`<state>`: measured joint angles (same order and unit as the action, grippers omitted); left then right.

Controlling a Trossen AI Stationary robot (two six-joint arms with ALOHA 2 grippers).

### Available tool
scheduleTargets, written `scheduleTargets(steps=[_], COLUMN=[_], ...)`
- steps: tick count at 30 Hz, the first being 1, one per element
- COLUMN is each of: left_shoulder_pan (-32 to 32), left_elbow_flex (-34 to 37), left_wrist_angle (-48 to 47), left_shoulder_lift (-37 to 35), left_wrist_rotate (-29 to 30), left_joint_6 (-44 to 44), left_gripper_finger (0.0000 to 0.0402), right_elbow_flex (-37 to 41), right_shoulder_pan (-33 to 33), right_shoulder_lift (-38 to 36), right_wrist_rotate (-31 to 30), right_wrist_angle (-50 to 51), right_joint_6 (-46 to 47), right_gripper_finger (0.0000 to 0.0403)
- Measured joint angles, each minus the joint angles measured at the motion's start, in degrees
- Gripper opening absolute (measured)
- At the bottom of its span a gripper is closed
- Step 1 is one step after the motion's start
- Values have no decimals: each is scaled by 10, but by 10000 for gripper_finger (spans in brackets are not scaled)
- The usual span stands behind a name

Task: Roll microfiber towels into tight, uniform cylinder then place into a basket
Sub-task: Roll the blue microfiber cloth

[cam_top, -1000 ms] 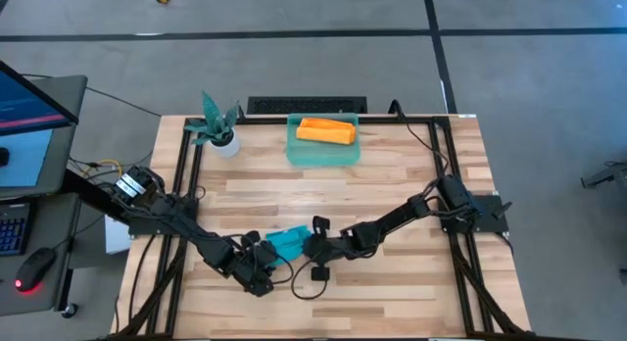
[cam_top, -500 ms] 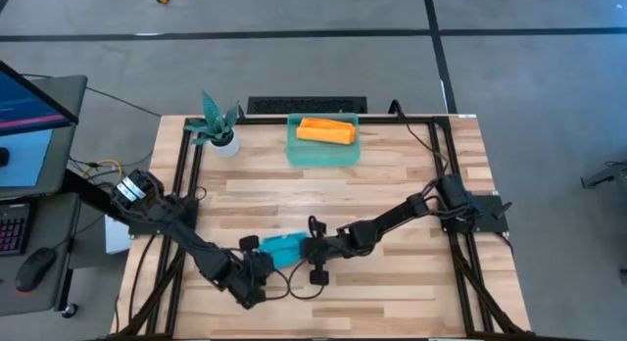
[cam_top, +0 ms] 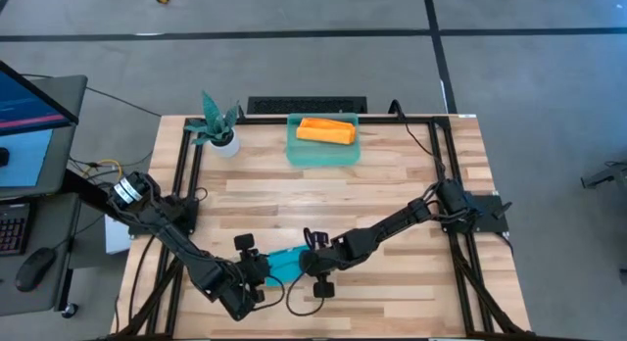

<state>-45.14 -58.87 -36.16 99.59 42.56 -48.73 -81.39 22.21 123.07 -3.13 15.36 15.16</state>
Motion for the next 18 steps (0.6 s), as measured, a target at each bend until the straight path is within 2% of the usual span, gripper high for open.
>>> scheduleTargets(steps=[6, 10, 18], left_shoulder_pan=[3, 0, 3], left_elbow_flex=[34, 45, 52], left_wrist_angle=[61, 73, 83], left_shoulder_lift=[-1, -1, -1], left_wrist_rotate=[-15, -24, -60], left_joint_6=[11, 3, 17], left_gripper_finger=[130, 130, 130], right_elbow_flex=[-2, -3, -3], right_shoulder_pan=[2, 2, -6], right_shoulder_lift=[0, 0, 0], right_wrist_rotate=[-2, 7, 69], right_wrist_angle=[2, 2, -8], right_joint_6=[0, 5, 103], right_gripper_finger=[19, 10, 15])
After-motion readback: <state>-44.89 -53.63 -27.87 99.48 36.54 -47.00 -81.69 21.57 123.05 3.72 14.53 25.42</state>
